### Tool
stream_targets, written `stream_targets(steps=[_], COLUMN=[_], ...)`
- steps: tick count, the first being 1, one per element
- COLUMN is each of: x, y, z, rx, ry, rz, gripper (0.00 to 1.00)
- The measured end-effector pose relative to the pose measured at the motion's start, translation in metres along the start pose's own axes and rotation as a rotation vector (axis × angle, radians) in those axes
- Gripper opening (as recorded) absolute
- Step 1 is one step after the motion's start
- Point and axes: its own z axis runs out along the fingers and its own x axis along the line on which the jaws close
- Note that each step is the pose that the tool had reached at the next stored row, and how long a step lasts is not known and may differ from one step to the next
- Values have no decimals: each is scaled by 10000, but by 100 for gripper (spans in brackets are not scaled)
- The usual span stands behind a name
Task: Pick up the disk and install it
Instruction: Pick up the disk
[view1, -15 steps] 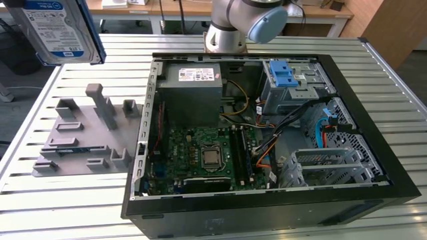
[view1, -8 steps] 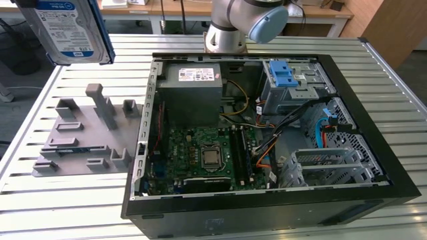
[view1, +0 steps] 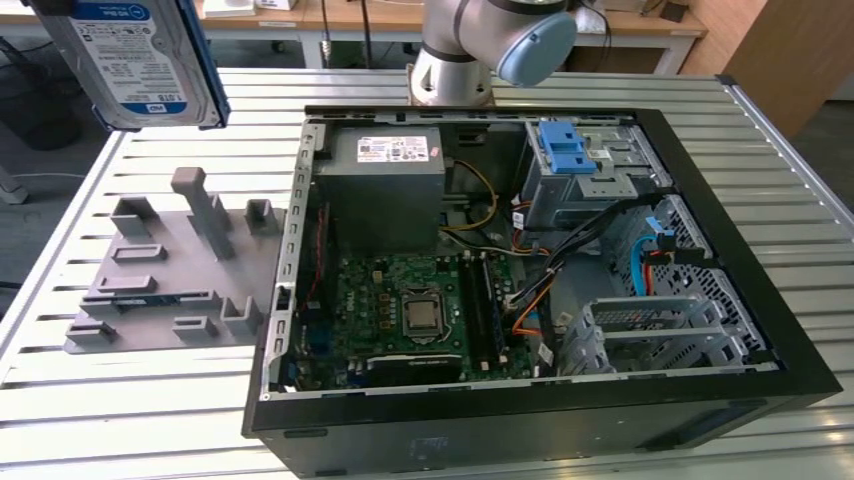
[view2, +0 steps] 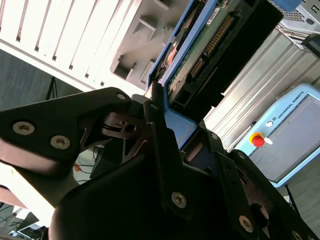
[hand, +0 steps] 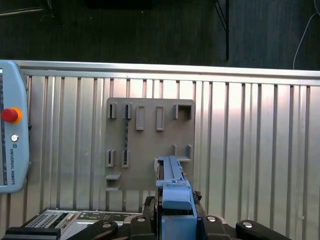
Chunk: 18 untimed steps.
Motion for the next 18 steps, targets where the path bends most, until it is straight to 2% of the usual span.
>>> stream_targets(steps=[8, 18], x=[77, 197], y=[2, -5], z=[-1, -2], rx=[-1, -2], ry=[14, 111], rz=[0, -1], gripper=[36, 36])
